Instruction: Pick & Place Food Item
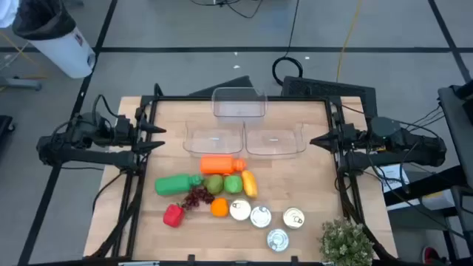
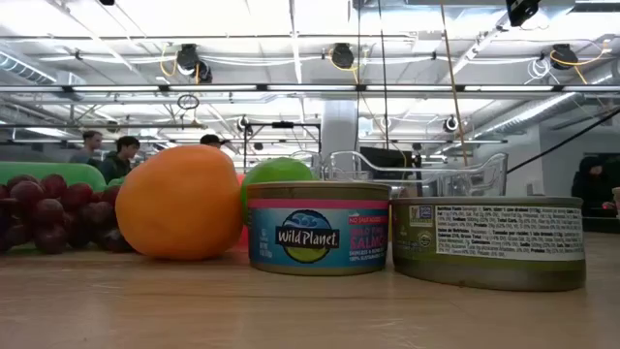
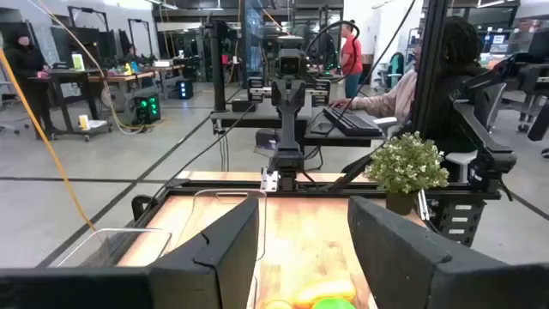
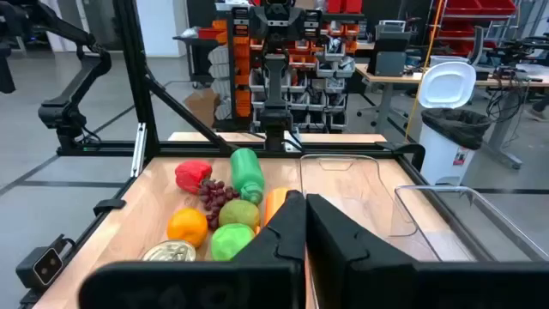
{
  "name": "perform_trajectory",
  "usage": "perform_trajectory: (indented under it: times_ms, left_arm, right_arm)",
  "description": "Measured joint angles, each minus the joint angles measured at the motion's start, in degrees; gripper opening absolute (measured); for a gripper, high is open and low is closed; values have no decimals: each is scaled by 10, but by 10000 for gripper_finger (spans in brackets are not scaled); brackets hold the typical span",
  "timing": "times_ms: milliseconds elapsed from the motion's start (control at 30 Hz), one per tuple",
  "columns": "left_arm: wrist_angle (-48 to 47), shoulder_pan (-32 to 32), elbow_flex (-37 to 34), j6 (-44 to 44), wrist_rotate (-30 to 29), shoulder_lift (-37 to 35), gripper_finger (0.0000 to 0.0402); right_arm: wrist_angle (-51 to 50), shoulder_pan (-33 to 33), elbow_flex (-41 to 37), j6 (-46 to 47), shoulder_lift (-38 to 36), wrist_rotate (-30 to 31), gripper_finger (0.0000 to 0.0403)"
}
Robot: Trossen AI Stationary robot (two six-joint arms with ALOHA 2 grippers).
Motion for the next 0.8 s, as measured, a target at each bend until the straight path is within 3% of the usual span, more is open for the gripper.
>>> perform_trajectory:
  times_ms: [200, 800]
  left_arm:
    - [0, 0, 0, 0, 0, 0, 202]
    - [0, 0, 0, 0, 0, 0, 159]
  right_arm:
    - [0, 0, 0, 0, 0, 0, 0]
    - [0, 0, 0, 0, 0, 0, 0]
